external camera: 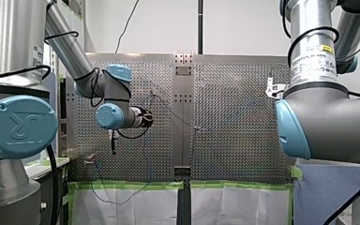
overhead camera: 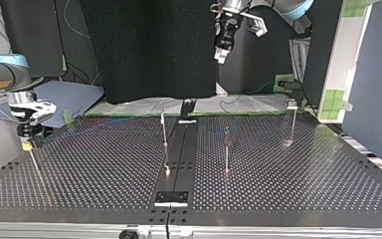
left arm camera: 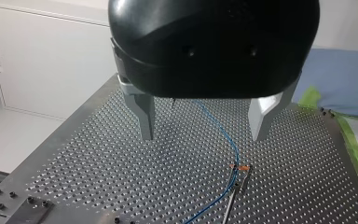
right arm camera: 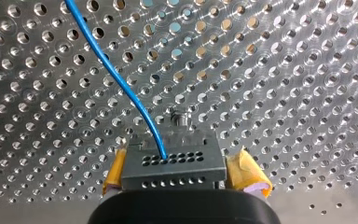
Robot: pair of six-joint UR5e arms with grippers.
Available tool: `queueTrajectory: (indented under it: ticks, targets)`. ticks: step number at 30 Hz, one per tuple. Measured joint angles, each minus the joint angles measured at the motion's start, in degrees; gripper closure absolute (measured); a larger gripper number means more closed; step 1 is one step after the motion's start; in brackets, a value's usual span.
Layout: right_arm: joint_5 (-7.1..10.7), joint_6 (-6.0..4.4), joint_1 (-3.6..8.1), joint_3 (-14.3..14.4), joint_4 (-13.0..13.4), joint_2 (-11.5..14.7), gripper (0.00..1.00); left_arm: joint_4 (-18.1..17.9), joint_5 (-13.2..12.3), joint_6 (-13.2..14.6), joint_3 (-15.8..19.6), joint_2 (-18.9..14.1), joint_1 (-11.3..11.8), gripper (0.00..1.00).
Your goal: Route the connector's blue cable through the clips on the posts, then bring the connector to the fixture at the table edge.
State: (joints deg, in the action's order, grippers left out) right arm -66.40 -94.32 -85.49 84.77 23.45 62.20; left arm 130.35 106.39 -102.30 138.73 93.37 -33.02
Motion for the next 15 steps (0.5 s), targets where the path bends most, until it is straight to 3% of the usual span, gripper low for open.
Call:
queueTrajectory:
  ticks: [15]
  targets:
    - [-0.75, 0.0, -0.16, 0.0, -0.08, 0.0, 0.11, 0.01, 0.0, 0.0, 0.01, -0.01, 0.0, 0.01]
